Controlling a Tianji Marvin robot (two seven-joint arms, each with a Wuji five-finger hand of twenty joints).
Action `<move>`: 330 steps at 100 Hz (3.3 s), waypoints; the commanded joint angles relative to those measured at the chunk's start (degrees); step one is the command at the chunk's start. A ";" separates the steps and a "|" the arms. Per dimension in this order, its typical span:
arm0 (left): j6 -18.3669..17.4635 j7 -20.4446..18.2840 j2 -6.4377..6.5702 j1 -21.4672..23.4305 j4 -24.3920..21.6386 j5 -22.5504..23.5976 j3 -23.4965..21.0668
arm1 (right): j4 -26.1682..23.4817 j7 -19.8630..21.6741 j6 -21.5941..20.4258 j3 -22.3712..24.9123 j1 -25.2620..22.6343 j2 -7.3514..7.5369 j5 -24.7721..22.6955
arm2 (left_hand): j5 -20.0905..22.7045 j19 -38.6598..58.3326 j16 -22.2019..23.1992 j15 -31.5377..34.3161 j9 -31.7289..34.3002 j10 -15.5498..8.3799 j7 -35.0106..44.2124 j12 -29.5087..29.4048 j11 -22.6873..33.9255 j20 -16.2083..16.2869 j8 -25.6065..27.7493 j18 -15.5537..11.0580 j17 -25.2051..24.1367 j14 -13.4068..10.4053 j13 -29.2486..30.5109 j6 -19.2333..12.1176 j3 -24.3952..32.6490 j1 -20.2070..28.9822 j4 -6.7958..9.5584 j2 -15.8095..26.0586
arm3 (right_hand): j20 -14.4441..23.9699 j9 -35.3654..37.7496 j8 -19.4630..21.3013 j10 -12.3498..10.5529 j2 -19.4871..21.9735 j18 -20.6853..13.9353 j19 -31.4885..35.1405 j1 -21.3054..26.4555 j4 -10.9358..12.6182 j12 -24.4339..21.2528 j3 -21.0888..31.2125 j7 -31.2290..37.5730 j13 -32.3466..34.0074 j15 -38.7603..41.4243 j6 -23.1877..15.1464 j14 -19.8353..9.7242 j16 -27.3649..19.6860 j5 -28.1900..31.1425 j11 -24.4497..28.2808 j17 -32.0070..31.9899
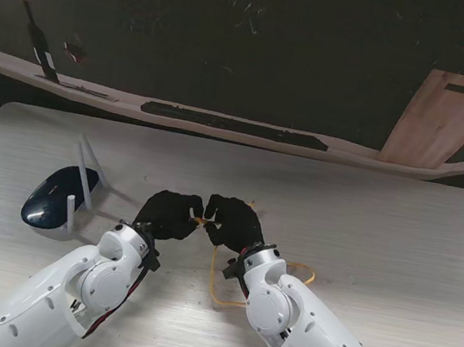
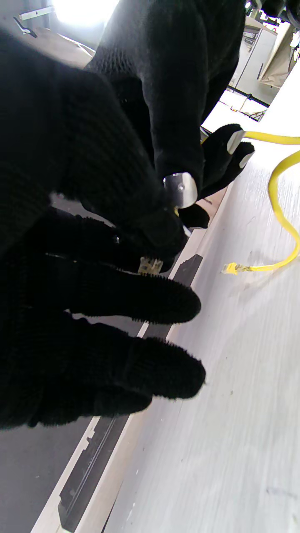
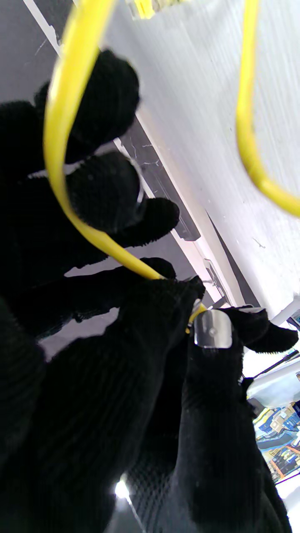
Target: Untangle the Ethernet cable and plug it into the router
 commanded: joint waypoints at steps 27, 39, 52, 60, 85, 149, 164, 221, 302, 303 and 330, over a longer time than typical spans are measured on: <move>0.37 -1.02 -0.09 0.15 -0.24 -0.14 0.14 | 0.80 0.02 -0.83 -0.55 0.20 -0.41 -0.08 | 2.68 1.11 -0.45 1.51 0.26 -0.56 4.04 -0.11 1.67 1.64 1.39 1.34 -0.93 0.77 -0.42 -1.70 2.42 2.33 1.67 2.06 | 2.60 5.59 -1.25 2.93 0.60 -4.84 4.97 1.72 -0.76 -1.19 1.69 1.26 -0.04 5.96 0.69 -7.42 3.21 2.43 2.56 2.20; 0.56 -1.09 -0.10 0.21 -0.29 -0.19 0.14 | 1.01 -0.12 -0.95 -0.67 0.35 -0.42 -0.23 | 2.62 1.08 -0.41 1.52 0.15 -0.36 3.99 -0.11 1.62 1.66 1.39 1.46 -0.99 0.80 -0.49 -1.42 2.36 2.35 1.70 2.11 | 3.01 6.54 -1.53 2.84 1.27 -4.95 5.35 2.47 -0.58 -1.48 1.59 1.41 -0.04 6.72 0.53 -7.62 3.71 3.46 2.46 2.30; 0.58 -1.05 -0.09 0.26 -0.33 -0.17 0.12 | 1.03 -0.25 -0.70 -0.69 0.33 -0.46 -0.28 | 2.58 1.06 -0.40 1.53 0.11 -0.51 3.93 -0.10 1.62 1.66 1.37 1.41 -1.05 0.71 -0.50 -1.52 2.29 2.32 1.69 2.17 | 3.93 7.32 -1.74 3.04 1.73 -6.02 6.69 2.97 -0.39 -1.65 1.61 1.74 0.03 8.21 0.51 -8.60 4.64 4.19 2.72 2.80; 0.62 -1.10 -0.09 0.25 -0.32 -0.18 0.14 | 1.03 -0.36 -0.60 -0.69 0.31 -0.50 -0.25 | 2.53 1.05 -0.40 1.49 0.13 -0.49 3.87 -0.09 1.62 1.67 1.35 1.39 -1.05 0.76 -0.54 -1.50 2.25 2.31 1.69 2.20 | 4.55 8.00 -2.03 3.06 1.79 -6.60 7.51 3.39 -0.31 -1.85 1.58 1.87 0.00 9.21 0.15 -9.06 5.28 5.06 2.88 2.98; 0.68 -1.32 -0.08 0.23 -0.37 -0.34 0.22 | 1.23 -0.51 -0.86 -0.74 0.39 -0.51 -0.39 | 2.31 1.06 -0.39 1.44 0.02 -0.61 3.50 -0.09 1.64 1.70 1.20 1.43 -1.04 0.78 -0.62 -1.40 1.78 2.17 1.59 2.45 | 5.86 9.19 -2.59 2.97 1.72 -8.05 9.06 3.65 -0.26 -2.19 1.71 1.94 0.03 11.08 -1.67 -10.01 6.58 7.01 3.28 3.47; -1.75 -0.19 -0.40 2.11 -0.85 -2.43 -2.40 | -1.78 1.40 4.98 2.24 -2.03 -1.37 6.72 | -10.07 -6.51 2.67 -10.76 -23.80 1.36 -22.87 -3.06 -8.61 -0.27 1.84 2.44 -12.50 1.70 -18.85 0.37 -11.20 -16.88 6.62 17.34 | 9.29 11.46 0.52 3.62 1.43 -6.76 13.32 3.69 -0.89 -2.28 1.65 -2.08 -0.08 15.50 -2.92 -8.77 9.48 10.73 3.59 4.45; -2.68 2.33 -1.03 2.66 -0.59 -3.56 -3.26 | -4.04 1.88 7.42 4.18 -3.39 -1.52 9.37 | -8.09 -6.72 2.82 -11.29 -23.25 1.73 -21.62 -3.03 -8.53 -0.32 2.46 2.73 -12.86 1.93 -19.33 -0.55 -13.38 -11.45 6.47 19.36 | 11.15 13.47 0.44 4.53 1.96 -6.69 17.13 3.65 -1.06 -0.72 1.30 -2.42 -0.21 18.60 -0.91 -7.68 11.14 10.76 4.36 5.11; -5.75 0.90 -0.73 1.36 0.54 -3.75 -2.37 | -8.76 6.07 8.62 7.44 -5.74 -0.49 13.12 | -9.97 -8.82 2.01 -14.51 -25.99 0.36 -20.94 -3.66 -10.17 -1.43 2.99 2.36 -13.25 -0.55 -21.15 -1.52 -8.31 -11.30 5.55 14.99 | 12.08 14.68 1.00 5.14 3.54 -8.47 19.78 4.03 -0.44 3.44 0.40 -2.88 -0.17 20.54 -0.44 -8.61 12.43 10.54 7.09 5.65; 7.61 -27.18 3.99 20.44 -30.59 2.29 -31.94 | -10.03 8.60 9.05 9.05 -6.82 0.17 14.80 | -18.75 -28.02 -5.22 -36.77 -48.02 4.57 -39.31 -10.75 -25.85 -10.98 -5.77 -2.52 -25.20 -3.40 -46.40 1.24 -42.46 -4.78 11.44 26.86 | 11.57 14.31 2.11 5.81 4.43 -7.35 19.86 4.70 -0.19 4.91 -0.45 -3.07 -0.24 20.80 1.84 -7.63 12.30 9.50 8.04 5.54; 7.95 -26.77 3.92 20.50 -30.46 2.28 -32.00 | -10.05 8.71 9.04 9.06 -6.81 0.20 14.84 | -18.81 -28.12 -5.25 -36.89 -48.24 4.55 -39.44 -10.76 -25.88 -10.96 -5.80 -2.49 -25.28 -3.40 -46.63 1.40 -42.36 -4.69 11.51 26.65 | 11.56 14.31 2.11 5.81 4.44 -7.34 19.86 4.71 -0.18 4.92 -0.46 -3.07 -0.24 20.80 1.87 -7.63 12.29 9.50 8.03 5.54; 17.73 -21.84 2.62 22.87 -29.10 0.25 -35.15 | -10.63 10.15 9.27 9.13 -7.43 0.59 15.19 | -20.64 -31.56 -6.11 -39.09 -52.45 4.83 -42.04 -11.19 -26.47 -10.49 -6.24 -3.62 -26.66 -3.65 -50.74 2.70 -40.37 -4.03 11.48 25.88 | 11.39 14.23 2.03 5.93 4.47 -7.06 19.60 4.88 -0.14 5.00 -0.66 -3.08 -0.25 20.75 2.01 -7.56 12.25 9.49 7.95 5.46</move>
